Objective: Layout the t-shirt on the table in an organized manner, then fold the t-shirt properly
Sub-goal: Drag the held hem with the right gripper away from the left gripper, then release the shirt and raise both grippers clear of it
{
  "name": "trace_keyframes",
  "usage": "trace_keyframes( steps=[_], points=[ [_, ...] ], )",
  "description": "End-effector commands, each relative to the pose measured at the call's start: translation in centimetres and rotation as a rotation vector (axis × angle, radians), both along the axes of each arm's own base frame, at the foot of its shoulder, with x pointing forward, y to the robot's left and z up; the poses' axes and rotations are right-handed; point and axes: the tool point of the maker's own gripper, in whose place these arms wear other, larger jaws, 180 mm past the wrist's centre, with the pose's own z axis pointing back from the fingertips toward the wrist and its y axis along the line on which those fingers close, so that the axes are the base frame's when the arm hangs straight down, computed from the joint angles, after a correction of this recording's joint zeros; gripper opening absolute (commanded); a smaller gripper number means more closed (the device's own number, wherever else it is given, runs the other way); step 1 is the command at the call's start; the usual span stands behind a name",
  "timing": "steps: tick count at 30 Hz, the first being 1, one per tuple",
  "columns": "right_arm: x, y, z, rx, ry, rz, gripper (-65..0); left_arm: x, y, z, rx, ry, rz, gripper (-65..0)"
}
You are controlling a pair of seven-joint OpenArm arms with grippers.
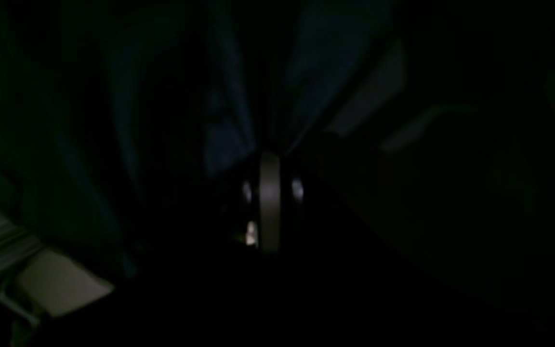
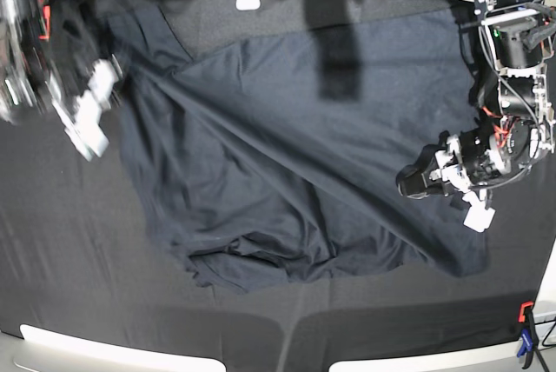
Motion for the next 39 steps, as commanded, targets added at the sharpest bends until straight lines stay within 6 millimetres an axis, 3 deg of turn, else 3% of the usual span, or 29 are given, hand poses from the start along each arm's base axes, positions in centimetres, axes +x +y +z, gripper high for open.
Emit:
trace_keyframes(
  steps=[1, 7, 12, 17, 23, 32, 39],
  points=[
    [-0.7, -1.9, 0.9, -0.058, 0.002, -0.002, -65.0, 1.4, 0.5, 2.1, -0.012, -0.07, 0.016, -53.8],
    [-5.0, -5.0, 2.0, -0.103, 0.001, -0.112, -65.0, 1.4, 0.5, 2.0, -0.009, -0.067, 0.014, -53.8],
    [-5.1, -5.8, 2.5, -0.103, -0.036, -0.151, -65.0, 0.5, 0.3, 1.3, 0.012, -0.024, -0.031, -53.8],
    [-3.3, -3.5, 3.8, 0.045, -0.101, -0.174, -52.7, 0.5, 1.7, 1.7, 0.04, -0.032, -0.026, -53.8],
    [-0.9, -3.7, 6.4, 0.033, -0.206, -0.162, -52.6, -0.2, 3.7, 4.5, 0.084, -0.125, -0.026, -53.8],
    [5.5, -4.3, 11.6, 0.026, -0.435, -0.169, -52.6, -5.1, 4.4, 3.8, 0.216, -0.144, -0.053, -53.8],
    [8.5, -4.3, 14.4, 0.037, -0.539, -0.168, -52.6, -10.4, 9.7, 0.9, 0.233, -0.028, 0.106, -53.7]
  ],
)
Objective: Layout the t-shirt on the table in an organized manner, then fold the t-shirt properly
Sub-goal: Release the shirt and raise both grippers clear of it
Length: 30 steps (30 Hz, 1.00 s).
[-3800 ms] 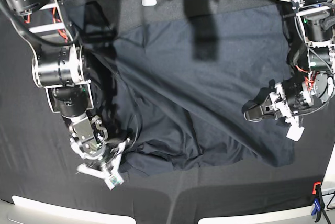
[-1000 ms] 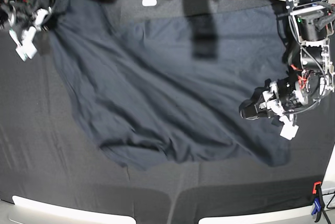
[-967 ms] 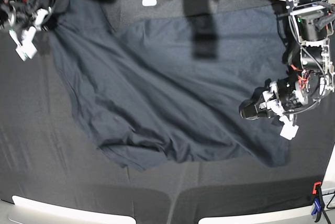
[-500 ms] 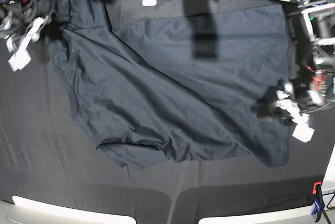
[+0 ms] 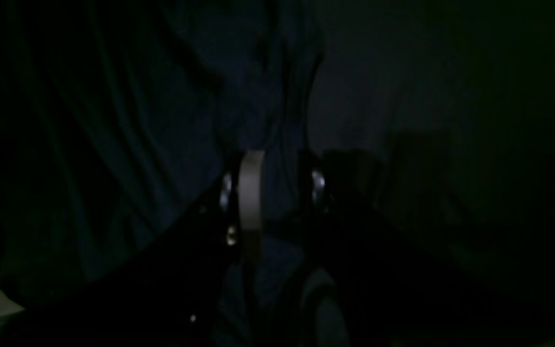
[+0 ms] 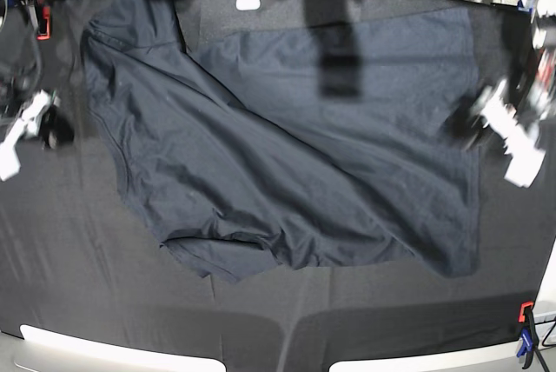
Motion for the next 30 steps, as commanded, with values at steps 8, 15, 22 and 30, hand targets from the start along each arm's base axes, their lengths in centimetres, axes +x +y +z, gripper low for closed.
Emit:
trace_keyframes(
  steps=[8, 15, 22, 30],
  points=[
    [2.2, 0.7, 3.3, 0.028, -0.113, 0.036, -52.6, -6.7, 2.3, -2.5, 0.016, 0.128, 0.058, -50.7],
    [2.2, 1.4, 2.9, 0.033, -0.105, 0.054, -52.6, -11.0, 2.0, -4.0, -0.015, 0.225, 0.062, -50.7],
    [2.4, 1.4, 3.2, 0.038, -0.12, 0.052, -52.6, -12.5, 0.0, -4.2, -0.115, 0.244, 0.077, -50.7],
    [2.5, 1.4, 3.3, 0.04, -0.126, 0.051, -52.6, -11.8, -0.8, -4.1, -0.155, 0.201, 0.124, -65.0]
  ],
)
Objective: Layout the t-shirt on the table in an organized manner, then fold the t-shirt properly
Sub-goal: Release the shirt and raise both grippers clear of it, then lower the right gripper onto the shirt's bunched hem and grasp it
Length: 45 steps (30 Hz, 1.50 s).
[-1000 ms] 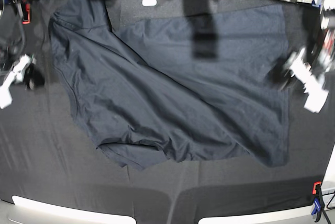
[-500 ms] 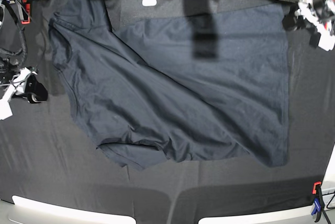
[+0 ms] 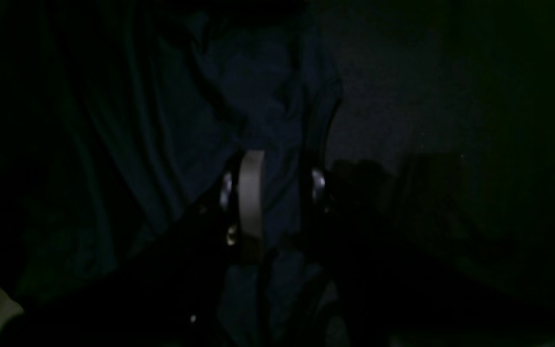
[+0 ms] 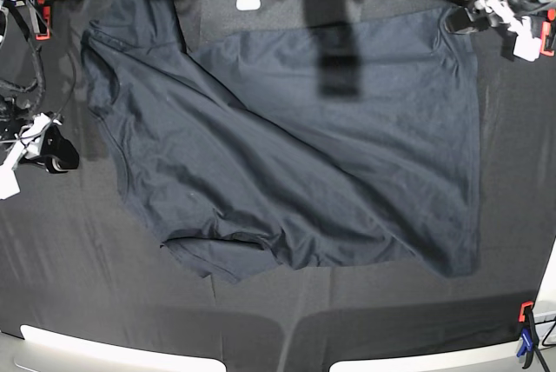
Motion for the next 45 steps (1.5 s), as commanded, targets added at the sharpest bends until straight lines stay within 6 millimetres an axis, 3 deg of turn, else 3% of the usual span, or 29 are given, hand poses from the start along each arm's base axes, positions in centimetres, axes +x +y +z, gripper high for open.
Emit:
trace_keyframes(
  steps=[1, 9, 14, 20, 24, 29, 34, 41, 45],
  points=[
    [0.9, -0.2, 2.1, -0.008, -0.071, 0.01, -52.6, 0.9, 1.2, 1.1, 0.023, -0.048, 0.006, -65.0],
    [0.9, -0.2, 2.0, -0.008, -0.069, 0.01, -52.6, 1.7, 6.3, 2.2, 0.185, -0.054, 0.017, -65.0],
    [0.9, -0.2, 2.0, -0.008, -0.069, 0.01, -52.6, 0.4, 8.5, 1.3, 0.298, 0.013, 0.01, -65.0],
    [0.9, -0.2, 2.0, -0.008, -0.069, 0.01, -52.6, 0.0, 9.2, 0.9, 0.345, 0.038, -0.006, -65.0],
    [0.9, -0.2, 2.1, -0.008, -0.071, 0.01, -52.6, 0.0, 11.0, 0.7, 0.425, 0.063, 0.014, -65.0],
    [1.7, 0.8, 2.5, 0.016, -0.119, 0.025, -50.5, 0.2, 11.1, 0.8, 0.415, 0.061, 0.042, -65.0],
    [4.9, 4.4, 1.8, -0.091, -0.183, 0.133, -34.4, 0.4, 11.1, 0.8, 0.415, 0.057, 0.043, -65.0],
    [12.4, 12.1, 1.2, -0.258, -0.262, 0.269, -34.2, 0.3, 11.1, 0.8, 0.416, 0.058, 0.042, -65.0],
    [16.6, 15.0, -0.3, -0.349, -0.22, 0.32, -34.2, 0.3, 11.1, 0.8, 0.416, 0.057, 0.043, -65.0]
  ],
)
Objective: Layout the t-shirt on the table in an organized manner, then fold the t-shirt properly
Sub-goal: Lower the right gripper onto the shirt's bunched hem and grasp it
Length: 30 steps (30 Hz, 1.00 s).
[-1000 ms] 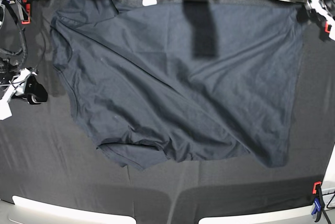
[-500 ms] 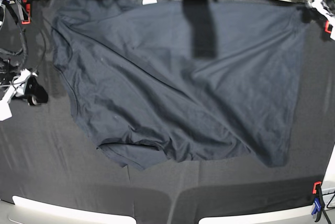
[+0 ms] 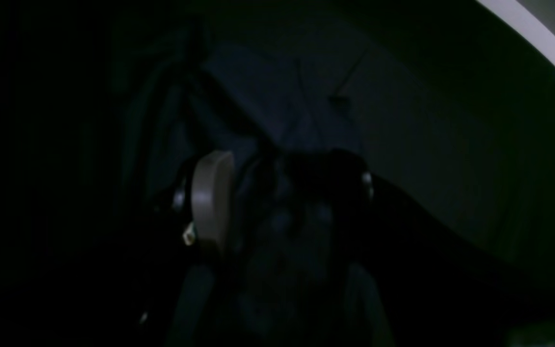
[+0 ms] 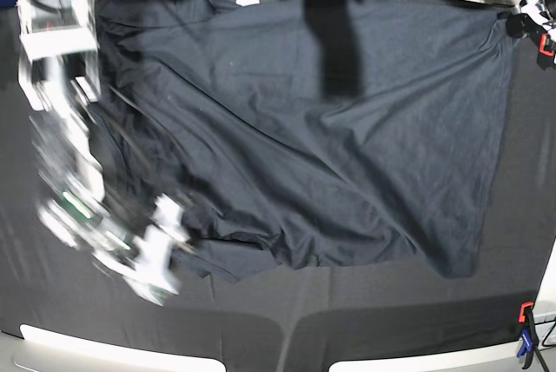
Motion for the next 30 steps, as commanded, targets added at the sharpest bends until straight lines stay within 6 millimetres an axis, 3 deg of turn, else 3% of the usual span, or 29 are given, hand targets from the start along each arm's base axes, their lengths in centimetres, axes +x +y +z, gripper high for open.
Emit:
trace_keyframes(
  steps=[1, 5, 8, 11, 15, 21, 25, 27, 30],
  points=[
    [1.9, 0.4, 1.9, -0.007, -0.051, 0.01, -34.2, 0.4, 0.8, 0.8, 0.022, -0.017, -0.006, -65.0],
    [3.6, 0.4, -1.6, -0.163, 0.062, 0.023, -34.2, 0.4, 0.8, 0.8, 0.022, -0.017, -0.006, -65.0],
    [4.3, -2.0, -3.7, -0.277, 0.125, -0.037, -34.2, 0.4, 0.8, 0.7, 0.022, -0.017, -0.006, -65.0],
    [5.3, -4.2, -4.2, -0.348, 0.114, -0.075, -34.2, 0.4, 0.8, 0.8, 0.022, -0.017, -0.006, -65.0],
    [6.4, -5.4, -4.1, -0.359, 0.081, -0.083, -34.2, 0.4, 0.8, 0.8, 0.022, -0.017, -0.006, -65.0],
    [6.4, -5.7, -5.6, -0.328, 0.091, -0.076, -34.2, 0.4, 0.8, 0.7, 0.022, -0.016, -0.006, -65.0],
    [6.2, -4.8, -6.5, -0.309, 0.104, -0.064, -34.6, 0.4, 0.8, 0.7, 0.022, -0.017, -0.006, -65.0],
    [6.3, -4.2, -6.6, -0.322, 0.097, -0.047, -38.4, 0.4, 0.8, 0.7, 0.022, -0.016, -0.006, -65.0],
    [6.3, -3.4, -6.7, -0.327, 0.093, -0.031, -51.1, 0.4, 0.8, 0.7, 0.022, -0.016, -0.006, -65.0]
  ],
)
